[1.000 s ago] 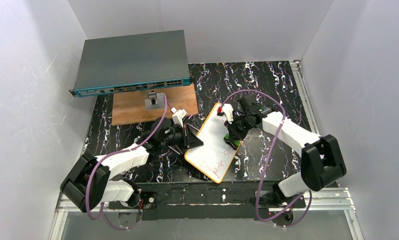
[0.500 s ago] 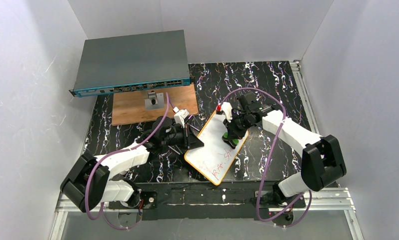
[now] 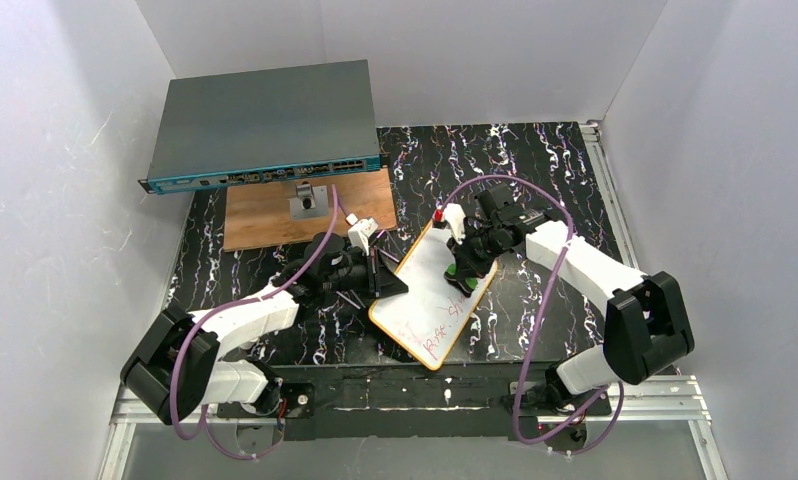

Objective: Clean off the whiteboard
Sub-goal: Erase the whiteboard at the center of the board.

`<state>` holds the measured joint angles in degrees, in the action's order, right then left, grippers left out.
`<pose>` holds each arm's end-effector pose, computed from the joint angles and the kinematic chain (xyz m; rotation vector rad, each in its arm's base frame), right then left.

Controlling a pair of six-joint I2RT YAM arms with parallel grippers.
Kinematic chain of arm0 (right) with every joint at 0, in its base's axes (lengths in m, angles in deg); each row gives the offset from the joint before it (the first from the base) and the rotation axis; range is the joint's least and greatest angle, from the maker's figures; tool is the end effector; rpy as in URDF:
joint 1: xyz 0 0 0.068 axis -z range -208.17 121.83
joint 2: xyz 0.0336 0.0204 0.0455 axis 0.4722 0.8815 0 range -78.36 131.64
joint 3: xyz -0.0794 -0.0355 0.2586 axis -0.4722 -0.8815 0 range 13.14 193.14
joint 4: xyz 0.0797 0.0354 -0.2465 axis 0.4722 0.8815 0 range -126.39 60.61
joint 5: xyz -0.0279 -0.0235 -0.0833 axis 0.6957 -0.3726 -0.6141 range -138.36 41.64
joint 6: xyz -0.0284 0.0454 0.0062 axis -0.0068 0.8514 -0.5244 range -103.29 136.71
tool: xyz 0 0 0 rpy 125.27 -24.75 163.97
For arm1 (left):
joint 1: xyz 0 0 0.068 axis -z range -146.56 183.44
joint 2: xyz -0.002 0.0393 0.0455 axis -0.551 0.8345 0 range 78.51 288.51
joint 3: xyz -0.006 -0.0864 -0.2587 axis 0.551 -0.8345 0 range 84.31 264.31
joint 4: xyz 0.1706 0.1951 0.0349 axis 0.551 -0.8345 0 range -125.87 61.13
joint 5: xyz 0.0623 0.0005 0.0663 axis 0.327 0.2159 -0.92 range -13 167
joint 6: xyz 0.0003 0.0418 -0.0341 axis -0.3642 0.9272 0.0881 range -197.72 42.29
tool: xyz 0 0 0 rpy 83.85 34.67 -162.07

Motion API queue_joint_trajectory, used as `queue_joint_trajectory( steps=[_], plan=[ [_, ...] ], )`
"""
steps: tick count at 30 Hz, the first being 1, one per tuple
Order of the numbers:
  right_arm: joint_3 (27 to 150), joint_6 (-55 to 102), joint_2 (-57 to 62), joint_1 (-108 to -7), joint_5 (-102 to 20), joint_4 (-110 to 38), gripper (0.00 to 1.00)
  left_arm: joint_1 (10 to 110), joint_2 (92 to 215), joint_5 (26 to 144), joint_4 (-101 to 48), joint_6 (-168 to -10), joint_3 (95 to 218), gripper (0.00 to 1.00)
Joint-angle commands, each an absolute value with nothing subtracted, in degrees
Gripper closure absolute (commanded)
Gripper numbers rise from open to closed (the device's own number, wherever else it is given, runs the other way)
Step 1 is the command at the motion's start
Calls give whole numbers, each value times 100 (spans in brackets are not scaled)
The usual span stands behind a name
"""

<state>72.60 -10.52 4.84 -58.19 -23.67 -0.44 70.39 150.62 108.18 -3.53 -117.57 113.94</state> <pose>0.2444 0.1584 0.2401 -1.3631 2.1803 0.5784 0.1967 -0.1711 0.2127 0.3688 2.0529 -1.3835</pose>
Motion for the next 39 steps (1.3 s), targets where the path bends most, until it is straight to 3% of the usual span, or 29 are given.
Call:
queue_joint_trajectory(
  steps=[1,28,39],
  plan=[
    [7285,-1036,245,-5845,-2304,-320,99,7095,14951,10892,193,-11414,11387,100],
    [7073,-683,-217,-5375,-2459,-867,99,7094,14930,11142,254,-11194,11210,100],
    [6969,-601,-92,-5287,-3428,-1154,99,7095,15242,11152,513,-11447,11292,100]
  ],
)
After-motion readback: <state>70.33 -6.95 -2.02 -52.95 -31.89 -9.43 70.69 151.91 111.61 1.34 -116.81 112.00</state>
